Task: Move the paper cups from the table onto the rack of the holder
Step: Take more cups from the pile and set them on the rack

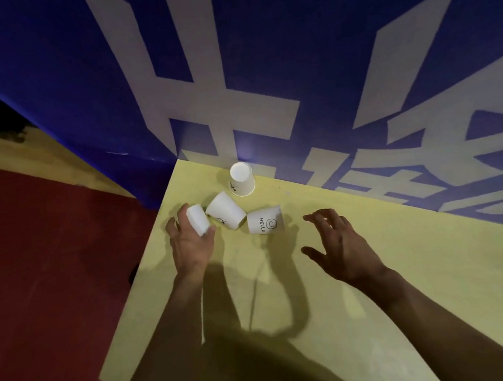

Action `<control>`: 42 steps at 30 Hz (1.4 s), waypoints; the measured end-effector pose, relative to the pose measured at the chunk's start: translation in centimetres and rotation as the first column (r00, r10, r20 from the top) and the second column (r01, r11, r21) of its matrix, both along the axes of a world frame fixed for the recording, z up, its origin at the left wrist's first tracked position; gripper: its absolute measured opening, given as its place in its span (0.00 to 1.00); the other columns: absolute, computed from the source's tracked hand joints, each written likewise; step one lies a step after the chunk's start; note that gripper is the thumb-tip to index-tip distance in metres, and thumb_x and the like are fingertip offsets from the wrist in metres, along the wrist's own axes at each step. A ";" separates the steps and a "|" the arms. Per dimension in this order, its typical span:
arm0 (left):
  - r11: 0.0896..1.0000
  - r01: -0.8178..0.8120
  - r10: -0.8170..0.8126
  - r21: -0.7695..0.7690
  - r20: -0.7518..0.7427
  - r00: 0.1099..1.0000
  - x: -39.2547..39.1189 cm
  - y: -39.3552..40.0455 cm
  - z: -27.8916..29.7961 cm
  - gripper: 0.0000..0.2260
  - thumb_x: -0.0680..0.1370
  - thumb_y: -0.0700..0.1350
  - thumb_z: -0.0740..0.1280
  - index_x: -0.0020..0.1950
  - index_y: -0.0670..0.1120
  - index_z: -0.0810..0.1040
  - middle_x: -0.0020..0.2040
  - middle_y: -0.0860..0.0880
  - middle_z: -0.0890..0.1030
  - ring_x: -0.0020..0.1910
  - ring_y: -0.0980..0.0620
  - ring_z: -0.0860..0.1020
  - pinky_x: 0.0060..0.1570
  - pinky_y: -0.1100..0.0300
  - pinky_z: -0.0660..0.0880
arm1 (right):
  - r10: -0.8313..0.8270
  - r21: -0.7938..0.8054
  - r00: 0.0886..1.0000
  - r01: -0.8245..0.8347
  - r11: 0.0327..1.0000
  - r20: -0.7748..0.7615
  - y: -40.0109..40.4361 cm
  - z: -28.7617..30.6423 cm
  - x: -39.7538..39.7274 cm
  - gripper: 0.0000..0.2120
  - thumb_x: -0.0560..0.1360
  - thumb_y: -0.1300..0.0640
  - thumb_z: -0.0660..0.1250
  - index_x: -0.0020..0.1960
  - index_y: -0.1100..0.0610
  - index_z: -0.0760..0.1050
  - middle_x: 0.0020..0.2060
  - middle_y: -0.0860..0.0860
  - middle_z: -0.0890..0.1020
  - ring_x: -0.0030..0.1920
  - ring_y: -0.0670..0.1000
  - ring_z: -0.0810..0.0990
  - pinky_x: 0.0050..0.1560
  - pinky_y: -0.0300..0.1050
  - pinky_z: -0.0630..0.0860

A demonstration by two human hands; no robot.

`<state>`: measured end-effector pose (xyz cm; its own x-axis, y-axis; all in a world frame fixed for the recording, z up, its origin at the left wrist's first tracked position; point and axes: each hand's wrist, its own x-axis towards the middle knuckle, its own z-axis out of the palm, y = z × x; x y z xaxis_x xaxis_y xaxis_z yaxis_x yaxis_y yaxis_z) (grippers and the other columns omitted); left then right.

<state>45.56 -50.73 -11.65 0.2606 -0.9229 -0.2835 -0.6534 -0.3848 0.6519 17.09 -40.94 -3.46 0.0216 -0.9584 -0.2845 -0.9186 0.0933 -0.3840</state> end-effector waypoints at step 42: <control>0.739 0.671 -0.674 -0.069 -0.044 0.738 -21.5 20.6 6.7 0.38 0.72 0.62 0.75 0.77 0.53 0.61 0.64 0.56 0.59 0.62 0.56 0.68 0.53 0.62 0.72 | -0.442 -0.175 0.878 0.471 0.865 0.184 23.6 0.4 -14.1 0.35 0.72 0.49 0.79 0.76 0.48 0.69 0.65 0.50 0.71 0.60 0.53 0.71 0.55 0.45 0.76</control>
